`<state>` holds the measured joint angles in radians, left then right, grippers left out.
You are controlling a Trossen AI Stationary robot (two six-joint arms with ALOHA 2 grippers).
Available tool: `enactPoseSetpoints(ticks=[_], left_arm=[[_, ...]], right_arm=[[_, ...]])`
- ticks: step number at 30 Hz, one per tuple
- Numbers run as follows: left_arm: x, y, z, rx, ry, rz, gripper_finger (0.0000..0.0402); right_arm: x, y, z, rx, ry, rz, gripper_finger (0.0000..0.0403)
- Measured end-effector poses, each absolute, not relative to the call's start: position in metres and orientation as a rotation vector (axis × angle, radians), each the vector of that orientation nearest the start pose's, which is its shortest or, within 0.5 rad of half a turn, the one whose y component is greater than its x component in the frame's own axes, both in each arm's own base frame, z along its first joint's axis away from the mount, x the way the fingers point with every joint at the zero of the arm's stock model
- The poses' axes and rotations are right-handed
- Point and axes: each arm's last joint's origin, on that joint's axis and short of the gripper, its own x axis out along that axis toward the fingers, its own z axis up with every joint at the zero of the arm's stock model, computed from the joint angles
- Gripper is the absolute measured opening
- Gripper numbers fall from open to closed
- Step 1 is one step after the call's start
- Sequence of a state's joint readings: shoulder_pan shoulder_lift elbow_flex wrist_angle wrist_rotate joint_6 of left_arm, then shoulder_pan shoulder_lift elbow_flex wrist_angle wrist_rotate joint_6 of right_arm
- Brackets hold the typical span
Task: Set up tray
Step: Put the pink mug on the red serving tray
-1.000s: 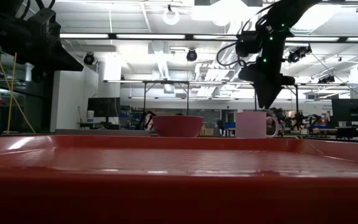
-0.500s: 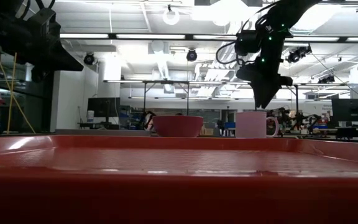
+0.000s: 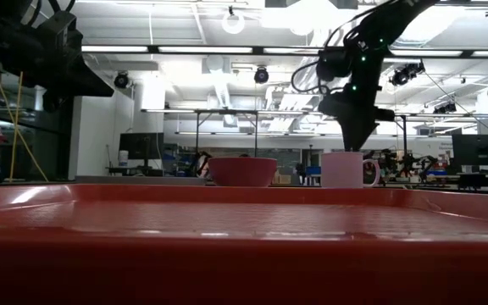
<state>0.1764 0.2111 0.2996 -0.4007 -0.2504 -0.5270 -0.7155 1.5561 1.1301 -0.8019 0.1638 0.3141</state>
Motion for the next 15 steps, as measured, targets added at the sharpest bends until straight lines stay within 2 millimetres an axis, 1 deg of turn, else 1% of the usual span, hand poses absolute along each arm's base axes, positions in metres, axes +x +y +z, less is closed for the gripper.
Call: enactPoseSetpoints(ticks=[7,15], left_arm=[[0.089,0.023,0.211,-0.502,0.196,0.495,0.0044],[0.089,0.023,0.211,-0.504,0.195,0.495,0.0044]], right_arm=[[0.226,-0.202,0.217,0.612,1.138,-0.944,0.0091],[0.226,-0.203,0.216,0.597,1.144,-0.961,0.0091]])
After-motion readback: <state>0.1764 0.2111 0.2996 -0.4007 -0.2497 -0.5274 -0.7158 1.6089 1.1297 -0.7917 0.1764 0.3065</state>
